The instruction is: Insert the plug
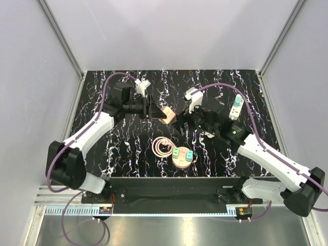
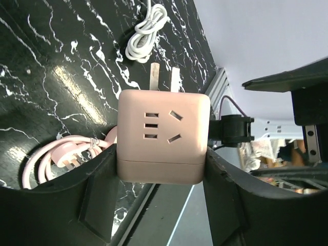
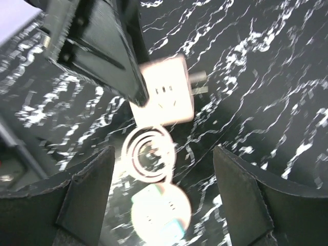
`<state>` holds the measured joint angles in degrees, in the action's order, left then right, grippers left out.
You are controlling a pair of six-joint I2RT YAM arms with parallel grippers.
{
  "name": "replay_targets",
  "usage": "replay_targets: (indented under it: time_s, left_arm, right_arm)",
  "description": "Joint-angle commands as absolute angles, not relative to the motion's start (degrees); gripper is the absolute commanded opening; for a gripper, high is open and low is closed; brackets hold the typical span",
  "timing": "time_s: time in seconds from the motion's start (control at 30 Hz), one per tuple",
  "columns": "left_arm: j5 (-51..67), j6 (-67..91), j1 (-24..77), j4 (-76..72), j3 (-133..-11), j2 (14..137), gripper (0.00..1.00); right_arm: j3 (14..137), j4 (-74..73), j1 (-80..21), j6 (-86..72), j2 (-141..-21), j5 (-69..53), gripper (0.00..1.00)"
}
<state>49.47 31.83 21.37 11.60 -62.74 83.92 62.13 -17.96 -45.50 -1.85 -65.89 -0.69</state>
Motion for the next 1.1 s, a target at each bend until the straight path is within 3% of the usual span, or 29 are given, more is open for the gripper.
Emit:
replay_targets:
  time_s: [0.0, 0.13, 0.27, 0.47, 0.83, 1.07]
  left_arm:
    - [50.97, 26.38, 21.53, 8.27, -64.43, 77.62, 0.00]
    - [47.57, 14.90, 23.73, 6.51, -61.45, 70.24, 0.00]
    - [49.83, 8.45, 24.96, -7.71, -52.40, 59.45, 0.00]
    - [48.44, -1.66, 27.24, -18.37, -41.93, 50.55, 0.00]
    - [32.02, -13.61, 32.60, -10.21, -44.65, 49.84, 0.00]
    - [28.57, -17.83, 36.12, -7.74, -44.56, 47.73, 0.00]
  right_arm:
    - [61.00, -20.04, -45.88, -11.06, -61.88, -1.93, 0.83]
    - [59.86, -20.30, -45.79, -20.98, -57.23, 3.42, 0.82]
    - [55.39, -15.59, -45.88, -30.74, -48.97, 1.94, 0.81]
    - [52.47, -12.74, -45.88, -34.10, -40.70, 1.76, 0.82]
    - [61.07, -17.57, -45.88, -34.98, -48.85, -5.62, 0.89]
    - [67.84, -19.60, -45.79, -32.61, -56.42, -13.35, 0.94]
